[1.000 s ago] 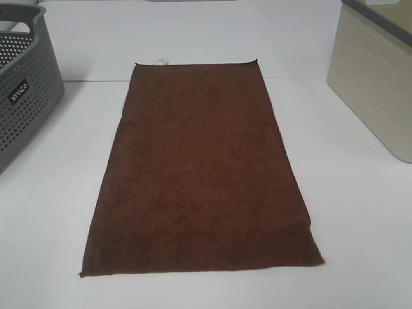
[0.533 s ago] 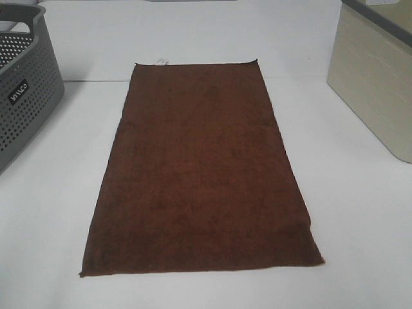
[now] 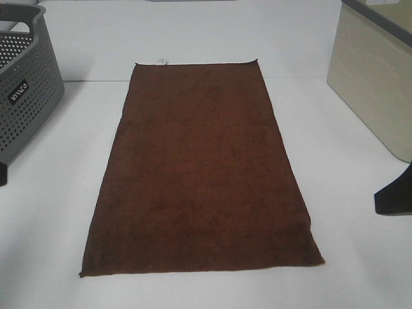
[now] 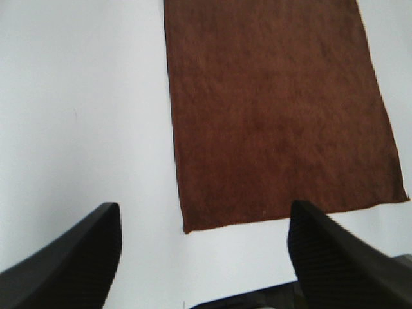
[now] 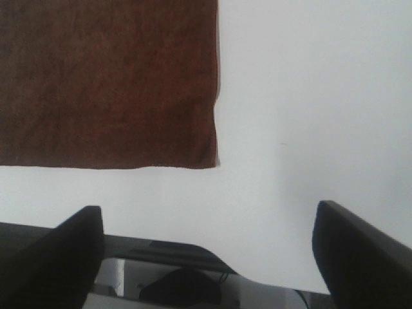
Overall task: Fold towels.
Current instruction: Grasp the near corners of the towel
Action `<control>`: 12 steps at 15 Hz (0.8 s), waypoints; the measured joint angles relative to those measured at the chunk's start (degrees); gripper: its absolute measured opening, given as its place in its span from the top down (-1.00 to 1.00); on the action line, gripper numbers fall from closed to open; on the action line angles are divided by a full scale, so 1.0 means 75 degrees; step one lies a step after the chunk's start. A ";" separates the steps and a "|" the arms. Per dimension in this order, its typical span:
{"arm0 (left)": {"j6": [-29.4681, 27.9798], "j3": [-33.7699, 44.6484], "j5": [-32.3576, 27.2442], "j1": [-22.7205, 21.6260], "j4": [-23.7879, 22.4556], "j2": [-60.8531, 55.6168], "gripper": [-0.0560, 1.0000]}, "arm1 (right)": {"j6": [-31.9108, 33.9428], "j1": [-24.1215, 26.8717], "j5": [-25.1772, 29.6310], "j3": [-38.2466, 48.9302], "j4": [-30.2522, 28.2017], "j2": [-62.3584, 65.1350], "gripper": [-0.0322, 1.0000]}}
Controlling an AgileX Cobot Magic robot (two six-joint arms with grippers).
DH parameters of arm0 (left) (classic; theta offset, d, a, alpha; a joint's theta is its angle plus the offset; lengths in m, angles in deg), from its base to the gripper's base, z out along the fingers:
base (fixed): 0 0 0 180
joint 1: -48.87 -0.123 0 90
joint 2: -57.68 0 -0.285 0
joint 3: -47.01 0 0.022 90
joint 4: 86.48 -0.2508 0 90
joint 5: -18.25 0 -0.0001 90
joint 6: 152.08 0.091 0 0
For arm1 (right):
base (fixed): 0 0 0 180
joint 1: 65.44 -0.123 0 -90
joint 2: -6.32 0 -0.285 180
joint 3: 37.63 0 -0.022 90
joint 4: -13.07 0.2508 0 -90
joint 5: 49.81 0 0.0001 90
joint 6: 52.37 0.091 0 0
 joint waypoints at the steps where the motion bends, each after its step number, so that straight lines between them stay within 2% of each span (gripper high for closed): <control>1: 0.0405 0.0000 0.0023 0.0000 0.0390 0.0718 -0.41 | -0.0328 0.0000 -0.0130 0.0000 0.0336 -0.0604 -0.66; 7: 0.3613 0.0008 0.0642 0.0000 0.3300 0.3927 -0.41 | -0.2773 0.0015 -0.1375 0.0000 0.2429 -0.3361 -0.66; 8: 0.3613 0.0008 0.0642 0.0000 0.3300 0.3927 -0.41 | -0.2773 0.0015 -0.1375 0.0000 0.2429 -0.3361 -0.66; 9: 0.4171 0.0008 0.0680 0.0000 0.3896 0.4385 -0.41 | -0.3155 0.0015 -0.1459 0.0000 0.2788 -0.3743 -0.66; 10: 0.5141 0.0000 0.0695 0.0000 0.4736 0.4996 -0.41 | -0.3736 0.0015 -0.1543 -0.0008 0.3331 -0.4309 -0.66; 12: 0.6303 0.0000 0.0672 0.0000 0.5737 0.5684 -0.41 | -0.4561 0.0015 -0.1604 -0.0008 0.4057 -0.4874 -0.66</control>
